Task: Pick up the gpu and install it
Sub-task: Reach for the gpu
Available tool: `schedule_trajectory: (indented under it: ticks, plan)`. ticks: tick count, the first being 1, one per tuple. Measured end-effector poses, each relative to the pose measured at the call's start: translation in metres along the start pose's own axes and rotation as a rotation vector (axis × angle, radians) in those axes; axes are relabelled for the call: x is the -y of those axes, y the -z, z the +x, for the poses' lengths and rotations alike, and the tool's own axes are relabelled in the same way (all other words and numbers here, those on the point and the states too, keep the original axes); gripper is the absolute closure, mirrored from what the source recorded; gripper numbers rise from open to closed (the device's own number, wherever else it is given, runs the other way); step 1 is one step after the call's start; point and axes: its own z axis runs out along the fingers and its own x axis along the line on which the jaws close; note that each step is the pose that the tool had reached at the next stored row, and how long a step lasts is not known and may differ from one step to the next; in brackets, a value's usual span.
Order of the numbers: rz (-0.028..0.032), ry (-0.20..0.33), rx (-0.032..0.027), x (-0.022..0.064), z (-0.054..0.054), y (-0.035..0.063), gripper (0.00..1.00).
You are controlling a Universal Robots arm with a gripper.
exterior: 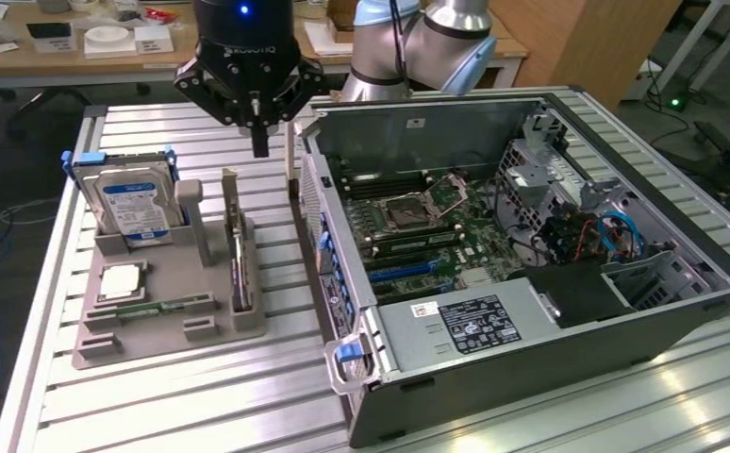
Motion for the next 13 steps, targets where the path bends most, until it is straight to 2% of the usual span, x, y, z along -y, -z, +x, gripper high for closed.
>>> schedule_trajectory:
  ticks: [13]
  plan:
    - [0.0, 0.0, 0.0, 0.002, 0.013, 0.0003, 0.9]
